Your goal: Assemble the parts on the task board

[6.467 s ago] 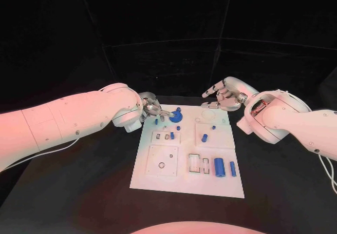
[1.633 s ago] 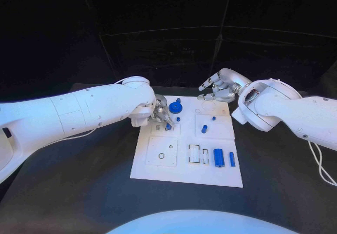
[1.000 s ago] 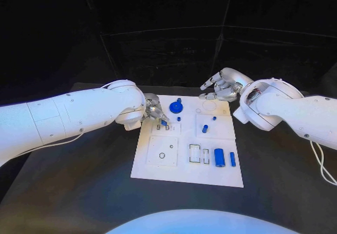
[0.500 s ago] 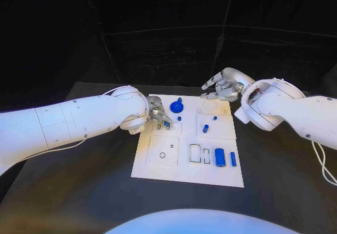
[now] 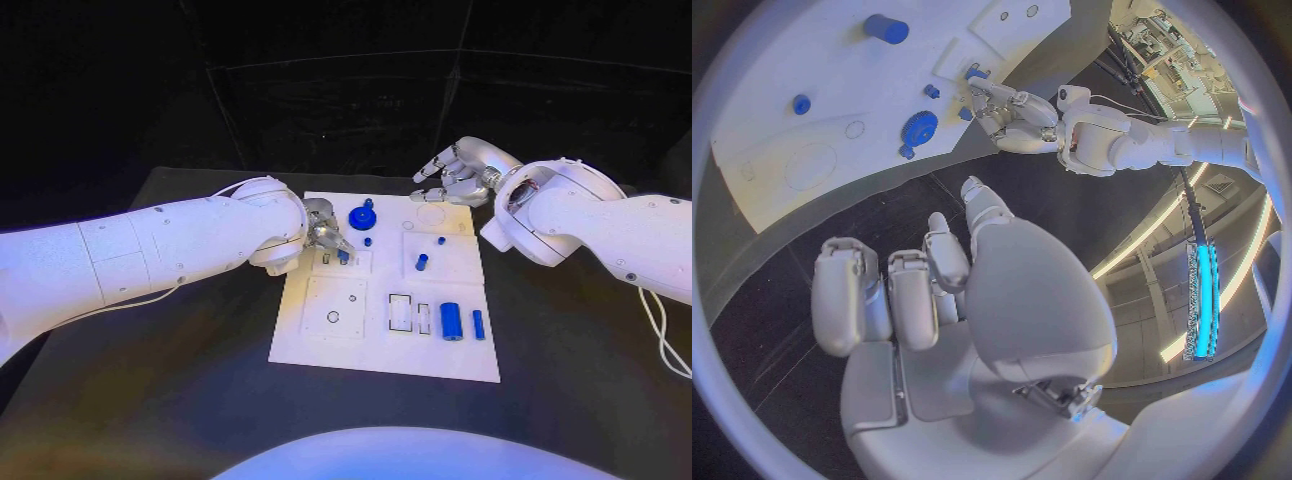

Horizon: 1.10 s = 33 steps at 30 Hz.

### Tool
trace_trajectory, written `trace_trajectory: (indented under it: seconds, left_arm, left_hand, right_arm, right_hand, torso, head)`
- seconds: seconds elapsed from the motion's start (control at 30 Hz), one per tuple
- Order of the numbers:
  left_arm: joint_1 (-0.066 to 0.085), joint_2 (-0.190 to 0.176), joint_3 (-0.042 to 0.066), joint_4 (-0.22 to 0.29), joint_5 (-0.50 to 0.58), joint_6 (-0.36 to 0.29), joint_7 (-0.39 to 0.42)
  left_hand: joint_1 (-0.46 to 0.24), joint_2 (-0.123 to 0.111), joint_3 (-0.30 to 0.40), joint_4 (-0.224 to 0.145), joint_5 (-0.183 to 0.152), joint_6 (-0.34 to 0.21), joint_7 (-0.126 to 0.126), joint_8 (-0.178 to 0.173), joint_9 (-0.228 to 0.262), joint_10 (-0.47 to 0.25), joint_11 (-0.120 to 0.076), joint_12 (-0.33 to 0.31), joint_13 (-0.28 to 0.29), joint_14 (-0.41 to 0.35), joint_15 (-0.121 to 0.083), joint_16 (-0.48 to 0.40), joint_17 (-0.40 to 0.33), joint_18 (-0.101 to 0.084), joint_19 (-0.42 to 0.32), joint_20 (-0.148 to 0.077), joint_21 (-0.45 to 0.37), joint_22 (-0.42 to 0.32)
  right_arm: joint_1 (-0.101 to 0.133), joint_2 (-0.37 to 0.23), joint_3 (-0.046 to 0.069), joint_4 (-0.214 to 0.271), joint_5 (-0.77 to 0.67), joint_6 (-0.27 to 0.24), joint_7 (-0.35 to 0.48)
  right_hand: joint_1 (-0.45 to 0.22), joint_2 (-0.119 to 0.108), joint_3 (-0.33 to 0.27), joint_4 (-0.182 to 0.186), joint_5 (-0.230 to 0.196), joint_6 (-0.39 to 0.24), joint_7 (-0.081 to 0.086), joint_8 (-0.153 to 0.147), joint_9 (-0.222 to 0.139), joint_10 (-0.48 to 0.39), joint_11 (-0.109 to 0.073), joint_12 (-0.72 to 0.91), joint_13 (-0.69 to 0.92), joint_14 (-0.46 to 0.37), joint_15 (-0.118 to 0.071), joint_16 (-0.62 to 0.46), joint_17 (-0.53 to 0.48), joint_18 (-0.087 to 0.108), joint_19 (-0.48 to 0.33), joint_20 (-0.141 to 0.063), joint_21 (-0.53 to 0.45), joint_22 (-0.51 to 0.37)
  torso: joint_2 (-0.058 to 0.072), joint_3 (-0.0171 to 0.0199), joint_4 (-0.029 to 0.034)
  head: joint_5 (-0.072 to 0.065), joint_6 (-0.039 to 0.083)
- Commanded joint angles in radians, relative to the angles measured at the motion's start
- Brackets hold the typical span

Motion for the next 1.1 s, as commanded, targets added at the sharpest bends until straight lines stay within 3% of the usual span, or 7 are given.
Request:
trace_trajectory:
  seconds: [0.03,0.23,0.47,1.1]
  left_arm:
    - [0.0,0.002,0.0,-0.002,-0.011,0.029,-0.012]
    - [0.0,0.0,0.0,-0.001,-0.012,0.05,-0.019]
    - [-0.001,-0.008,0.0,0.009,-0.035,0.064,-0.023]
    - [-0.001,-0.006,0.0,0.007,-0.039,0.061,-0.025]
  left_hand:
    - [0.007,0.002,0.148,-0.142,0.007,0.001,-0.005,0.005,-0.001,0.009,-0.001,0.001,0.001,0.108,0.0,0.003,0.263,-0.006,0.027,0.003,-0.004,0.053]
    - [0.006,-0.003,0.156,-0.143,0.01,0.0,-0.005,0.007,0.002,0.01,-0.002,0.002,0.001,0.108,0.0,0.003,0.263,-0.006,0.027,0.003,-0.004,0.054]
    - [-0.006,-0.025,0.186,-0.14,0.054,0.002,-0.007,0.02,0.016,0.018,-0.003,0.009,0.009,0.108,-0.002,0.003,0.263,-0.006,0.029,0.002,-0.002,0.058]
    - [-0.022,-0.034,0.194,-0.129,0.063,0.004,-0.01,0.028,0.023,0.024,-0.005,0.014,0.014,0.108,-0.003,0.003,0.263,-0.006,0.029,0.001,-0.002,0.058]
  right_arm:
    - [0.002,0.001,0.001,0.001,-0.002,0.005,0.007]
    - [0.002,0.0,0.001,0.001,-0.002,0.005,0.007]
    - [0.002,0.0,0.001,0.001,-0.002,0.005,0.007]
    - [0.002,0.002,0.001,-0.003,-0.002,0.004,0.012]
  right_hand:
    - [0.003,0.01,-0.007,0.0,0.006,-0.003,0.0,0.003,-0.001,-0.007,0.0,-0.004,-0.001,0.067,-0.007,-0.004,0.104,0.015,-0.008,-0.001,-0.005,-0.001]
    - [0.003,0.01,-0.007,0.0,0.006,-0.003,0.0,0.003,-0.001,-0.007,0.0,-0.004,-0.001,0.067,-0.007,-0.004,0.104,0.015,-0.008,-0.001,-0.005,-0.001]
    - [0.003,0.01,-0.007,0.0,0.006,-0.003,0.0,0.003,-0.001,-0.007,0.0,-0.004,-0.001,0.067,-0.007,-0.004,0.104,0.015,-0.008,-0.001,-0.005,-0.001]
    - [0.003,0.01,-0.007,0.0,0.006,-0.003,0.0,0.003,-0.001,-0.007,0.0,-0.004,-0.001,0.067,-0.007,-0.004,0.104,0.015,-0.008,-0.001,-0.005,-0.001]
  torso:
    - [0.0,-0.0003,0.0002]
    - [-0.001,-0.0001,0.0009]
    - [0.0,-0.0004,0.0002]
    - [-0.001,0.0005,0.0007]
  head:
    - [-0.001,-0.001]
    - [0.0,-0.004]
    - [-0.001,-0.005]
    - [0.003,-0.006]
